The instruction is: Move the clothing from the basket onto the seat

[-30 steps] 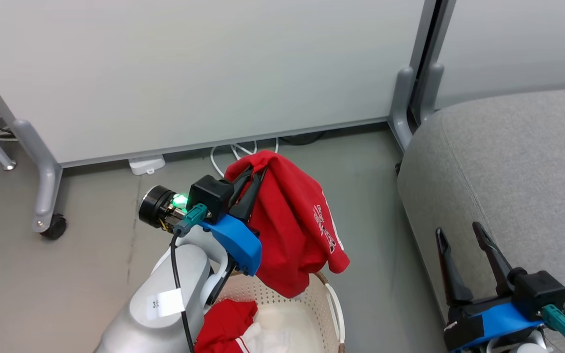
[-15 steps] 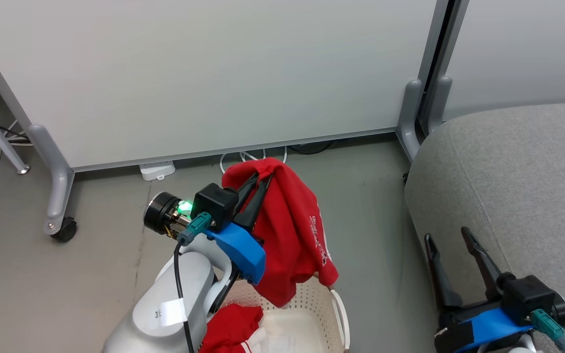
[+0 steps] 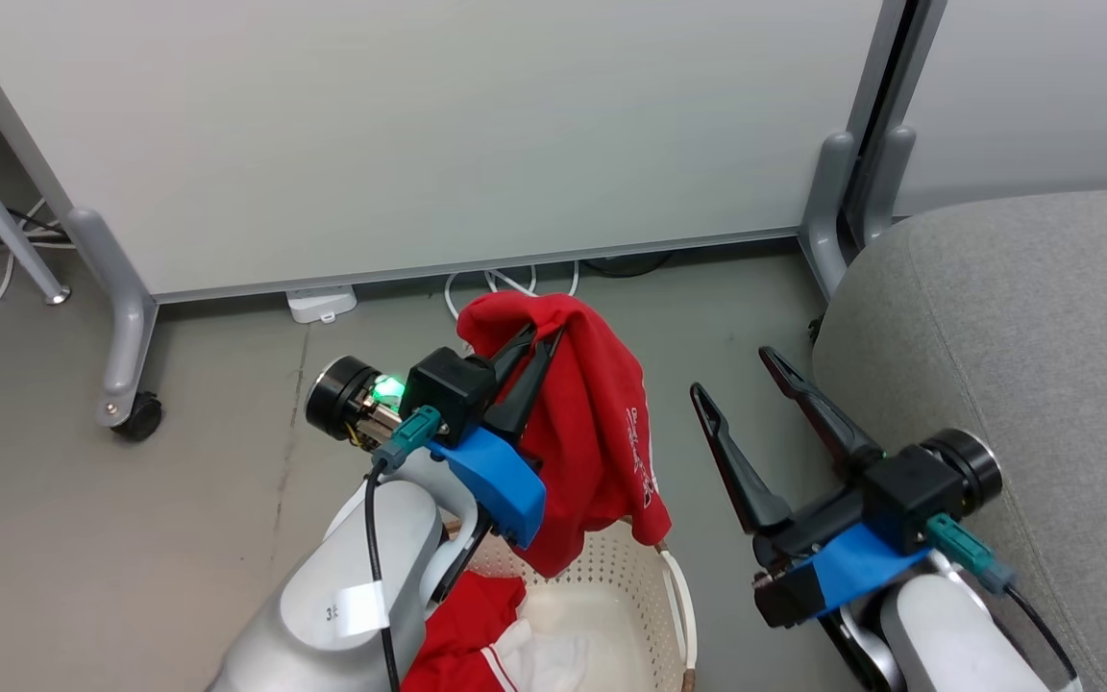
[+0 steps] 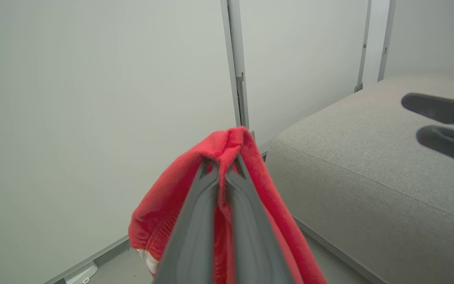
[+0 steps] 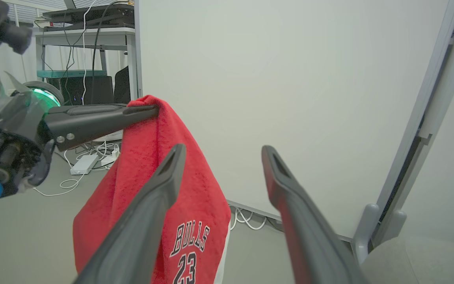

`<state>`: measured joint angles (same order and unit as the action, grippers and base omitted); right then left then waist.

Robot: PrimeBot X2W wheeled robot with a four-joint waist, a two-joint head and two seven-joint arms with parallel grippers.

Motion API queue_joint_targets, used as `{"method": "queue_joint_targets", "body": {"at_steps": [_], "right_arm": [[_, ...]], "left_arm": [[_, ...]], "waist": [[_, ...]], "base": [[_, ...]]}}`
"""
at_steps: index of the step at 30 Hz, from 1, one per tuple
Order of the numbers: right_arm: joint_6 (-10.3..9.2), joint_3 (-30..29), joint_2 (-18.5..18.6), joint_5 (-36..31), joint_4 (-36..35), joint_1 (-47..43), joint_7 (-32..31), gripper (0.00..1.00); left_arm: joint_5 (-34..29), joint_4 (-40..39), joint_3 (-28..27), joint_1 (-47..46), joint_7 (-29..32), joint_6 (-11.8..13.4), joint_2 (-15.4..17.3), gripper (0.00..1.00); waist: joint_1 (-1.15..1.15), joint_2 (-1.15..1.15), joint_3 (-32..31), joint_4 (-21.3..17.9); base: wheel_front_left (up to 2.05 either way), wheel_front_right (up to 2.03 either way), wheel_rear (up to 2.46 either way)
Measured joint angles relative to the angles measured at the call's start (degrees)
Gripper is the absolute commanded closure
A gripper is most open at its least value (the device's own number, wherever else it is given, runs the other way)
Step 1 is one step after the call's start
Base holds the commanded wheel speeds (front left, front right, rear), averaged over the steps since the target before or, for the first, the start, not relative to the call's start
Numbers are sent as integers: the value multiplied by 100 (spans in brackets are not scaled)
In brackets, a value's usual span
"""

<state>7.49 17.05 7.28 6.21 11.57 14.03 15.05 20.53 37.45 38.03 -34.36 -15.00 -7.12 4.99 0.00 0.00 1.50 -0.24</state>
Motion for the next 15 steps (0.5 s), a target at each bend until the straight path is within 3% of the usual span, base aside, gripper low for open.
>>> {"method": "queue_joint_targets", "body": {"at_steps": [15], "right_arm": [[0, 834, 67, -170, 1282, 1475, 0, 0]], "left_arm": [[-58, -101, 347, -416, 0, -11, -171, 100]], "waist": [[0, 0, 470, 316]], "base": [[0, 0, 0]]}}
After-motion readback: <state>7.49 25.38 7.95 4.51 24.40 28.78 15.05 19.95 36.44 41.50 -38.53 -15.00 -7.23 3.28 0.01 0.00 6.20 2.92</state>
